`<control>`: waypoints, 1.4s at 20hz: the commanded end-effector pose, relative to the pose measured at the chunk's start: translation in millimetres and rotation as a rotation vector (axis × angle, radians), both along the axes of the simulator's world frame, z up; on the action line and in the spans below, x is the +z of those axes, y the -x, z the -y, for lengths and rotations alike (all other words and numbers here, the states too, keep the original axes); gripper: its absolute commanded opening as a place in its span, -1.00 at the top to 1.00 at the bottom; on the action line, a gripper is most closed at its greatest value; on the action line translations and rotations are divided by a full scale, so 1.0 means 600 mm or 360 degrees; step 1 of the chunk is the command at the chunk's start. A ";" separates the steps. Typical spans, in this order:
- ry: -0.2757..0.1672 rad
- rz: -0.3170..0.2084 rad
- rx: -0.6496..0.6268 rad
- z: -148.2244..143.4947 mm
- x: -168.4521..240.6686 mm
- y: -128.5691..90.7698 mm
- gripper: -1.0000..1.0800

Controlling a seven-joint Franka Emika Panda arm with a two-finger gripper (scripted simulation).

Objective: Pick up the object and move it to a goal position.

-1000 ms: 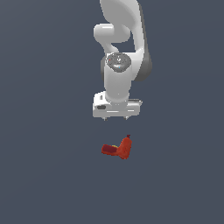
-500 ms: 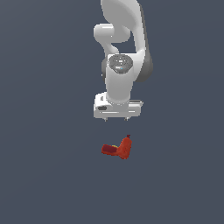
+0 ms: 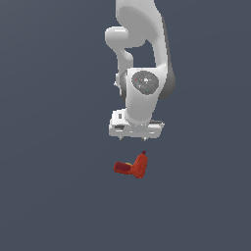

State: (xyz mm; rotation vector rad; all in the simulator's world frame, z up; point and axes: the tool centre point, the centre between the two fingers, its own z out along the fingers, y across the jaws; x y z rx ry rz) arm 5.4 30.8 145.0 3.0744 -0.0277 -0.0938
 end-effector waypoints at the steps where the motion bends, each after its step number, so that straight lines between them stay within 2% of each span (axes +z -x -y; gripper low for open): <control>1: 0.0040 -0.0008 -0.0041 -0.008 -0.012 -0.008 -1.00; 10: 0.0239 -0.0006 -0.0217 -0.040 -0.066 -0.041 -1.00; 19: 0.0451 0.0054 -0.0371 -0.075 -0.115 -0.068 -1.00; 28: 0.0574 0.0117 -0.0451 -0.097 -0.142 -0.082 -1.00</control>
